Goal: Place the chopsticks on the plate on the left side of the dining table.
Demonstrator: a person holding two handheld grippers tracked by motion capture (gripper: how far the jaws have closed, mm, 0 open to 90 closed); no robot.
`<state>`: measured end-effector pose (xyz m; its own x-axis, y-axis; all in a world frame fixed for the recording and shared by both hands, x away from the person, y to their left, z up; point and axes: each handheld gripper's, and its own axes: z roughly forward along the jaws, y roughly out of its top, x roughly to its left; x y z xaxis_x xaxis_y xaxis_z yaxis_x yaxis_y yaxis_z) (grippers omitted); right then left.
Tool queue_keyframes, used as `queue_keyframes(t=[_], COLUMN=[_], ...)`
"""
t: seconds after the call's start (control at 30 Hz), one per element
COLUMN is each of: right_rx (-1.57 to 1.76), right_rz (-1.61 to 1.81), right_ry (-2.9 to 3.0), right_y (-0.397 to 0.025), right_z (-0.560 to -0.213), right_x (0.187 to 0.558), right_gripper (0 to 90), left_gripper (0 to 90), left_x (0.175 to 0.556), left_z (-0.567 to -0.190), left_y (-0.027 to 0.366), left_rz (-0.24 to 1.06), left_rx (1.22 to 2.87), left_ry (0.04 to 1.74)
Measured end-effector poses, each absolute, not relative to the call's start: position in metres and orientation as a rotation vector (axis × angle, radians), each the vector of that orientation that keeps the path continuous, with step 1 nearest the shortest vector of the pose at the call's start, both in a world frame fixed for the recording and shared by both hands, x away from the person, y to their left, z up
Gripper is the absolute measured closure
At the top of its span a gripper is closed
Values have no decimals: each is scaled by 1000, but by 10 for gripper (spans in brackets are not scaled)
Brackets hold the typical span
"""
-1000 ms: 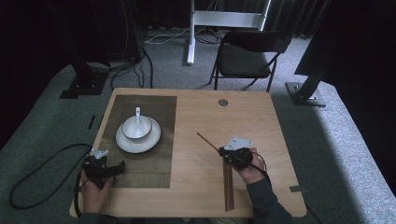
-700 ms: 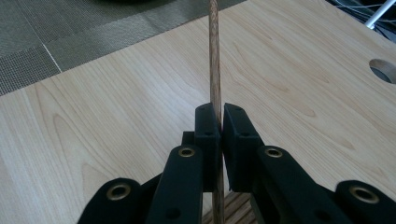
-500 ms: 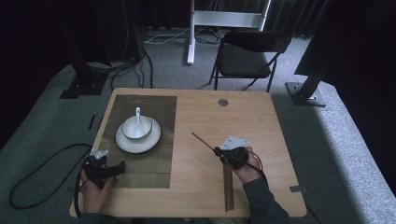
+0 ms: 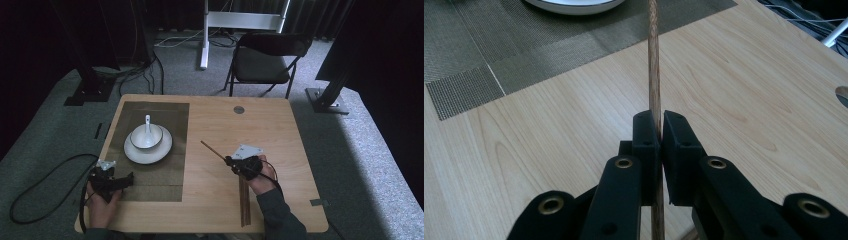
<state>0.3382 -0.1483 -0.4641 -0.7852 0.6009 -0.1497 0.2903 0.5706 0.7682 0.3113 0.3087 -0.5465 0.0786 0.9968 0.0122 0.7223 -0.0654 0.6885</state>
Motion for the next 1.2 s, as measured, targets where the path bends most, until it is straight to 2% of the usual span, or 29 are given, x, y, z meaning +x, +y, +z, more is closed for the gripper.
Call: queue_keyframes(t=[1.2], right_rx=[661], right_rz=[1124], right_ry=[2423], right_y=[-124], right_z=[-458], right_x=[344], right_gripper=[851], left_gripper=[2], left_x=[311], left_z=[-546], left_y=[309], left_rz=[690], left_rx=[1844], left_ry=[1696])
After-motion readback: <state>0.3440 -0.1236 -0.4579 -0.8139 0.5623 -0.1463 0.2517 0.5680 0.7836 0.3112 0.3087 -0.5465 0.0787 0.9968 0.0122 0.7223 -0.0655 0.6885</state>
